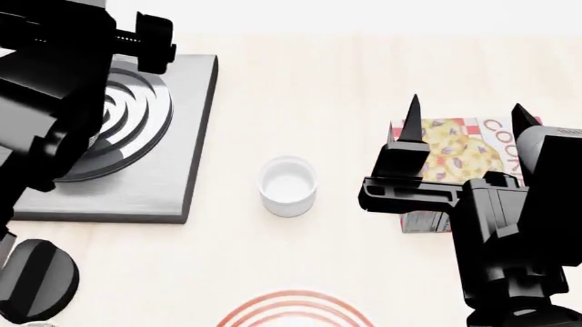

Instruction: Pick the akita bowl on the stove and place it on the plate.

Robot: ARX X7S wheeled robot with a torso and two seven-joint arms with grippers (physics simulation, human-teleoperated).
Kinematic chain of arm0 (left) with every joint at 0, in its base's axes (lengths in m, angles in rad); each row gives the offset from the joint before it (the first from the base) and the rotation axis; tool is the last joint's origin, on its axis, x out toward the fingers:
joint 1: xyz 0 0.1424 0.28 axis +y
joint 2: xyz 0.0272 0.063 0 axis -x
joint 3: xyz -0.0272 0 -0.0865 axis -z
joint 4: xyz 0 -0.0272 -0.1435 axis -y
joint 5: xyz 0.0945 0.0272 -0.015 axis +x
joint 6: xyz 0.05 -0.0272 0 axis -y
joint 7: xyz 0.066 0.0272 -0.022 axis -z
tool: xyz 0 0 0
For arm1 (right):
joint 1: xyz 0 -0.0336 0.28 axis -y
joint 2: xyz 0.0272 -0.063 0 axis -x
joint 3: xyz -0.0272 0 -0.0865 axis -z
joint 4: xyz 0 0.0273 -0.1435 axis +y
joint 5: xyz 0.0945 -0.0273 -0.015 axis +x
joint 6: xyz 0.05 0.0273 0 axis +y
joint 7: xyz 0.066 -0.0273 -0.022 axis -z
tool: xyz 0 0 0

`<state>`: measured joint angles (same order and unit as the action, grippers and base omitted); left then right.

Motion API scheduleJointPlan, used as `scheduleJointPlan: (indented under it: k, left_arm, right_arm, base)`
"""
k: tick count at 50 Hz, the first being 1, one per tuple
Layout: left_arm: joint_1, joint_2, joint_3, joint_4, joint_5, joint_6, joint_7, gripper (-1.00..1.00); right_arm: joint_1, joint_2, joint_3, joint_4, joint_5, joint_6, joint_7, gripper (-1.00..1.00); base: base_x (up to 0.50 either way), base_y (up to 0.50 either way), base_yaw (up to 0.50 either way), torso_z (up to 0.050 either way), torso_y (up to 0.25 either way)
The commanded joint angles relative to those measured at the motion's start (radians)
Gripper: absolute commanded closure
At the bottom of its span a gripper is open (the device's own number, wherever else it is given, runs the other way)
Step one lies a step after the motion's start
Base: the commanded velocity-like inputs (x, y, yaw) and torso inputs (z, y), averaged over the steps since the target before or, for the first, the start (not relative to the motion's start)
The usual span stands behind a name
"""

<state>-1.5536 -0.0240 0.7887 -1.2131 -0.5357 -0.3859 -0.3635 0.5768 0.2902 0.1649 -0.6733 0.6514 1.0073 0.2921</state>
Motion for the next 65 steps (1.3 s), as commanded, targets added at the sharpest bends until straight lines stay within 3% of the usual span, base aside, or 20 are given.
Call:
scheduleJointPlan:
  k: [1, 65]
  left_arm:
    - [0.049, -0.034, 0.039, 0.116, 0.009, -0.1, -0.077, -1.0]
    - [0.156, -0.071, 0.053, 0.18, -0.013, -0.189, -0.165, -1.0]
  right_arm:
    - [-0.001, 0.004, -0.002, 0.002, 0.005, -0.004, 0.004, -1.0]
    - [-0.004, 0.021, -0.018, 0.015, 0.027, -0.028, 0.026, -1.0]
  base:
    - [0.0, 0.0, 0.0, 0.0, 0.0]
    - [0.0, 0.0, 0.0, 0.0, 0.0]
